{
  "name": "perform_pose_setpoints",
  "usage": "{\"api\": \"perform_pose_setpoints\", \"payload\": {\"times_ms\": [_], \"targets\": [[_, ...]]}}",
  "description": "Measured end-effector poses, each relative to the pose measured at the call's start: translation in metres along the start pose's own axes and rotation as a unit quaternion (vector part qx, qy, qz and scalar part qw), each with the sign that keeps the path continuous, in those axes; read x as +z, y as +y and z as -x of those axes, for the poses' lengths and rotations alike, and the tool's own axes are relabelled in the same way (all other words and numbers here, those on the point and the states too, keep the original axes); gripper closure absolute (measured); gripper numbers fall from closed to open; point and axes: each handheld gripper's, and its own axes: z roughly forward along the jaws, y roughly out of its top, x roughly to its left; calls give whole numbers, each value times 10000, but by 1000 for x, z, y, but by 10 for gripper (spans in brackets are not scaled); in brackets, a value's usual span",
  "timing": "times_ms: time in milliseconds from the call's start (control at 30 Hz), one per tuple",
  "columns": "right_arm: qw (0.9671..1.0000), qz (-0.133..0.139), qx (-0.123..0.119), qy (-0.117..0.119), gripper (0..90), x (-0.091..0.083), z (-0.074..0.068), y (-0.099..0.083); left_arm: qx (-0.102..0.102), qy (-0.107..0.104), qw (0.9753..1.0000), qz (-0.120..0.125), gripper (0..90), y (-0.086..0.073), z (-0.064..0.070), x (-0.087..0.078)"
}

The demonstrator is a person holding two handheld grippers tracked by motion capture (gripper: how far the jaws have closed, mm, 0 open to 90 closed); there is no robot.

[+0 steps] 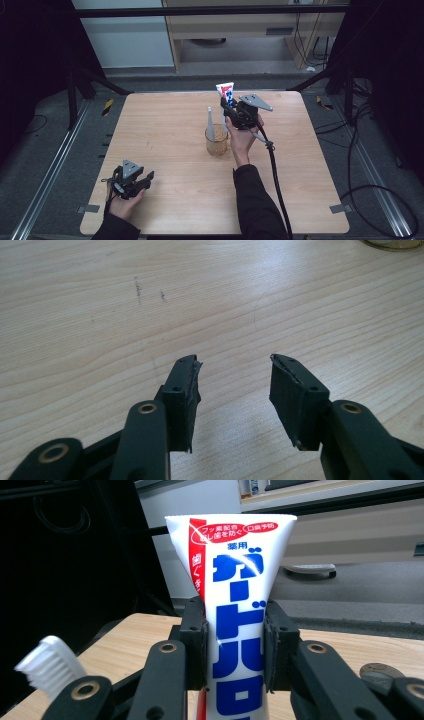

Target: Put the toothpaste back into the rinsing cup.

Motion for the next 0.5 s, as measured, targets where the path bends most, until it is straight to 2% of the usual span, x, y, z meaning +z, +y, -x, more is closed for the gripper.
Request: {"api": "perform_pose_setpoints", "payload": {"times_ms": [267, 500], "targets": [[10000, 32, 4, -2, 686, 6, 3, -4, -41, 33, 10000, 26, 540, 0, -1, -1], [10000, 54, 7, 59, 685, 10, -3, -9, -15, 29, 10000, 25, 539, 0, 0, -1]]}}
